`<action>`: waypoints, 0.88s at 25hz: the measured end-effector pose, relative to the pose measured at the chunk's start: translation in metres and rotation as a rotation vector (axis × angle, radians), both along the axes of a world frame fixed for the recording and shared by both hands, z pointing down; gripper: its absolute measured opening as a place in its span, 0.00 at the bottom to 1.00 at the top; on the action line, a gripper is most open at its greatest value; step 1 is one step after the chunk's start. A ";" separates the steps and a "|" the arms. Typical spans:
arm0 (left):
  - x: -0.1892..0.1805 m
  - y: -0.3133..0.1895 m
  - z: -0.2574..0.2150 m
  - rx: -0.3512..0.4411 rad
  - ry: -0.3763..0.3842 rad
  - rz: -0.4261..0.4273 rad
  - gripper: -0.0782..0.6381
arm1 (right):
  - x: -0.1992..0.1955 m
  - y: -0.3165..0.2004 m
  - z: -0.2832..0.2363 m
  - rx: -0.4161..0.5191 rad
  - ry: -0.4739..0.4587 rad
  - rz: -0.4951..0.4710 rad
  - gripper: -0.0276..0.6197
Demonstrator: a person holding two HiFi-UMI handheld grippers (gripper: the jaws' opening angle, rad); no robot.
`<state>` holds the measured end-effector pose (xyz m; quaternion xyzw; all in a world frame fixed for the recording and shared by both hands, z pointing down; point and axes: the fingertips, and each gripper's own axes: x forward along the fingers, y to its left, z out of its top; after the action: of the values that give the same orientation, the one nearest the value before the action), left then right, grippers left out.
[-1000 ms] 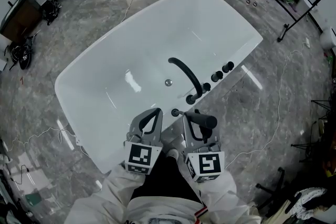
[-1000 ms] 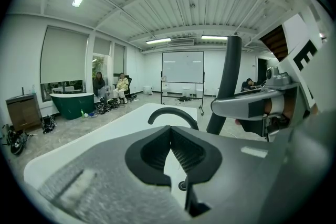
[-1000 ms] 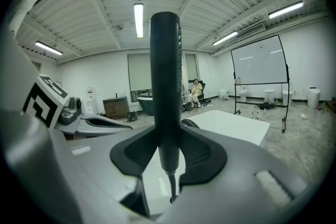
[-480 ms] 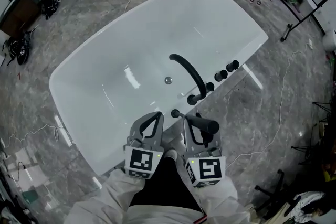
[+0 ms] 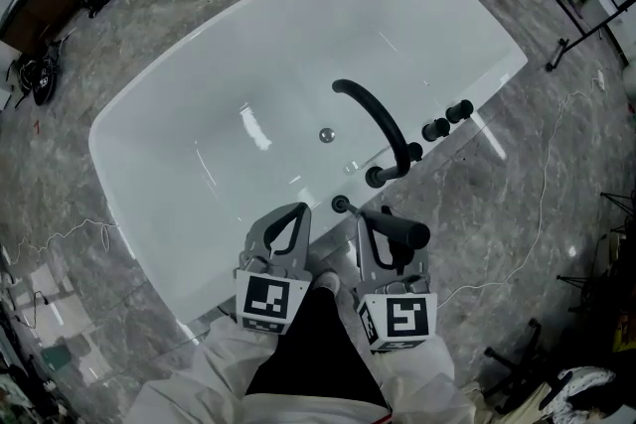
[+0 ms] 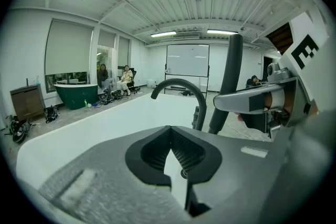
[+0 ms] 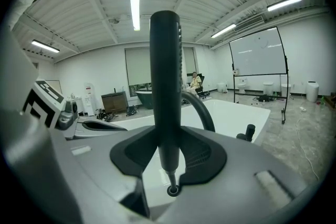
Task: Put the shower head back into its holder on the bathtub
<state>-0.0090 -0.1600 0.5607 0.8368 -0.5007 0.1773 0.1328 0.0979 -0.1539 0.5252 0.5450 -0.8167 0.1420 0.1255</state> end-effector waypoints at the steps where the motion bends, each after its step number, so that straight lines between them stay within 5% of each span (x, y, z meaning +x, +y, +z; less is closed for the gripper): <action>1: -0.001 0.000 0.004 -0.003 -0.002 -0.002 0.11 | 0.000 0.000 0.005 -0.008 -0.002 0.003 0.26; 22: -0.009 0.002 0.051 -0.079 0.031 -0.010 0.11 | -0.005 -0.008 0.047 -0.054 0.002 0.016 0.26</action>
<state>-0.0182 -0.1575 0.6113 0.8310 -0.4955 0.1832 0.1742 0.0933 -0.1622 0.5726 0.5478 -0.8082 0.1647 0.1399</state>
